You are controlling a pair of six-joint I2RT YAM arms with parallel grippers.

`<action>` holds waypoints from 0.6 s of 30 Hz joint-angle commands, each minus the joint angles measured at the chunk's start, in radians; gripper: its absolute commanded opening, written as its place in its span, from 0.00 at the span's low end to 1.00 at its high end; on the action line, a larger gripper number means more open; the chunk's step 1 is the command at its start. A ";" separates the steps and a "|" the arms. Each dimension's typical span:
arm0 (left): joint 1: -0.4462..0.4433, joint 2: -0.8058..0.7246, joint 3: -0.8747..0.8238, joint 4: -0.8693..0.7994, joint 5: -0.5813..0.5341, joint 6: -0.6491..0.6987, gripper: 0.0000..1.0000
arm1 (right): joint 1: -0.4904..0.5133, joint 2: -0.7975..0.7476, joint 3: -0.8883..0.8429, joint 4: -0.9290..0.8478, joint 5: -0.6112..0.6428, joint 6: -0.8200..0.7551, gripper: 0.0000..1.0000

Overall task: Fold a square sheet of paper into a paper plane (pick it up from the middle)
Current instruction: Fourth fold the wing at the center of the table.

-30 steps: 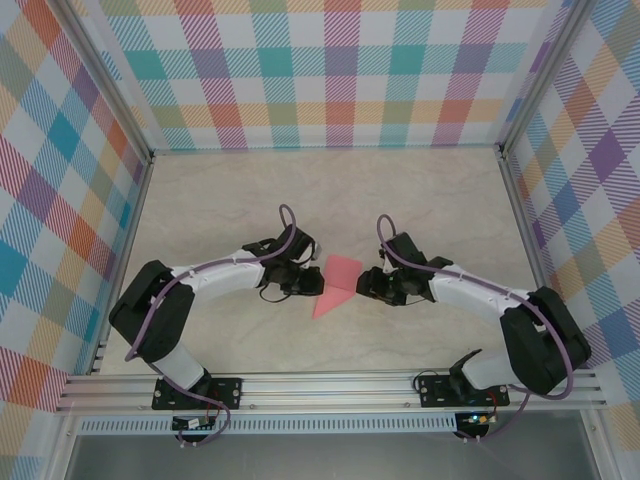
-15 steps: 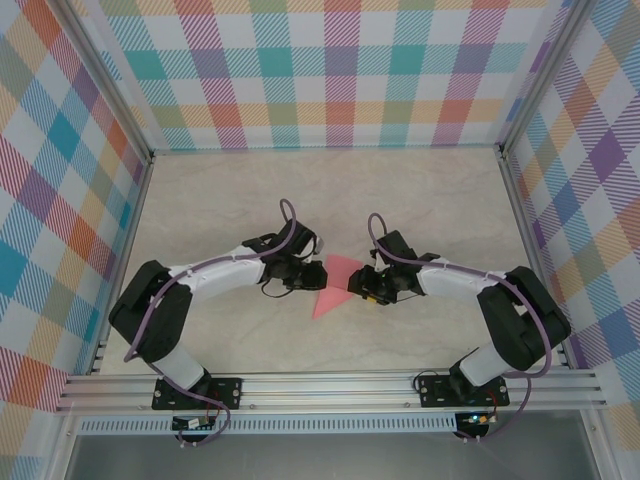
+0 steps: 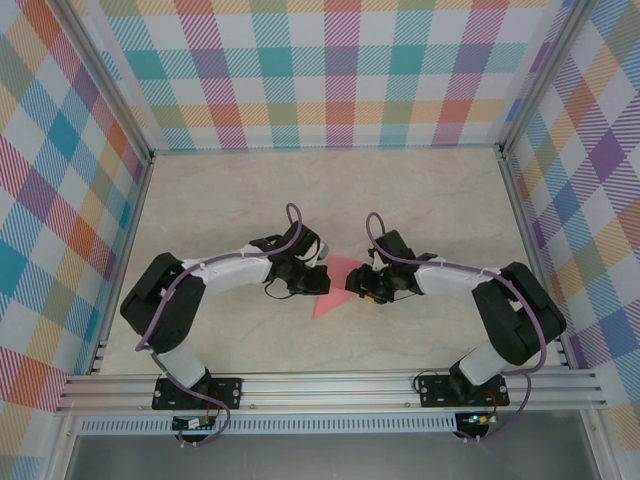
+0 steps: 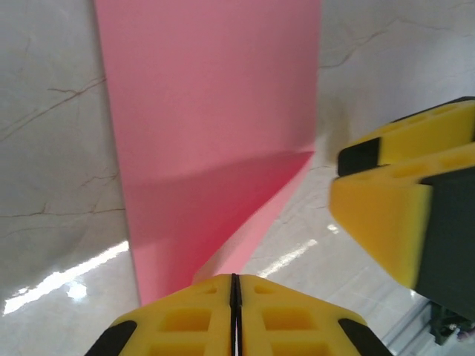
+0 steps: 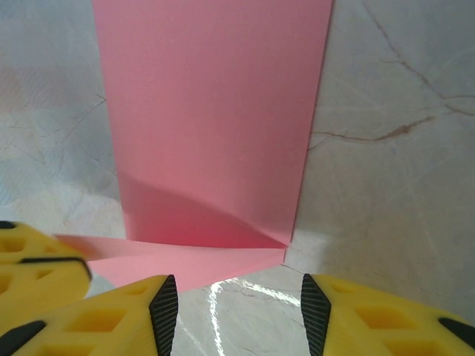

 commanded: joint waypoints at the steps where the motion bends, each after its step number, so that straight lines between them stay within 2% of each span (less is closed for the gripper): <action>1: 0.003 0.021 0.030 -0.016 -0.068 0.010 0.09 | -0.004 0.013 0.021 0.031 -0.024 0.011 0.51; 7: 0.004 0.060 0.033 -0.017 -0.102 0.011 0.09 | -0.004 0.031 0.023 0.049 -0.036 0.019 0.52; 18: 0.003 0.086 0.027 -0.007 -0.096 0.014 0.09 | -0.007 0.033 0.025 0.113 -0.069 0.038 0.51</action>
